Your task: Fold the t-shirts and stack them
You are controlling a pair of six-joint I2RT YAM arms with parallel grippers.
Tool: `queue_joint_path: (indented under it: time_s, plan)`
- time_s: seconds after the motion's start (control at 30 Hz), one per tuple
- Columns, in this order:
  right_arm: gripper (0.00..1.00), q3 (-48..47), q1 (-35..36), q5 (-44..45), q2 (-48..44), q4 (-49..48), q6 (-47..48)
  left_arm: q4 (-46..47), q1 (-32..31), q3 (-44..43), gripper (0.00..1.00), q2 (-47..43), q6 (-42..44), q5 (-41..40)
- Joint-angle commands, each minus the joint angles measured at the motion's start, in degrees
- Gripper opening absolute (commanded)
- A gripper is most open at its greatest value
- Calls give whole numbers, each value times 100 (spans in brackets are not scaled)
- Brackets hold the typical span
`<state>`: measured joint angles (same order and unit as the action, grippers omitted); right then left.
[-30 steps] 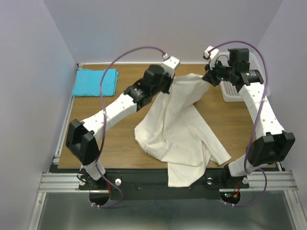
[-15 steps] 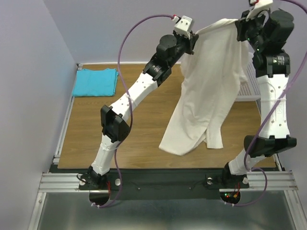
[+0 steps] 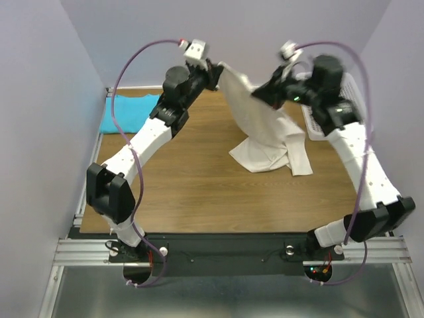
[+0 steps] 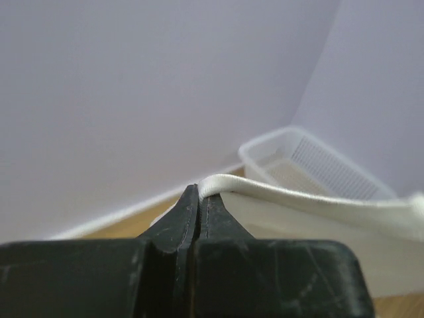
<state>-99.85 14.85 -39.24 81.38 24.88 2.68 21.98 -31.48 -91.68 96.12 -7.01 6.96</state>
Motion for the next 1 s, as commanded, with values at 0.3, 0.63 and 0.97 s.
queue_joint_path:
  time_s: [0.3, 0.63, 0.97]
  plan:
    - [1, 1900, 2908, -241, 1431, -923, -250, -798, 1372, 4200, 39, -2163, -890, -42]
    - [44, 942, 3735, -1549, 3032, -1258, -901, -2540, 2129, 4299, 98, -4390, -1145, -1795]
    - [87, 1459, 1780, -298, 1267, 166, 1191, -2348, 2138, 4905, 94, -4507, -1558, -74]
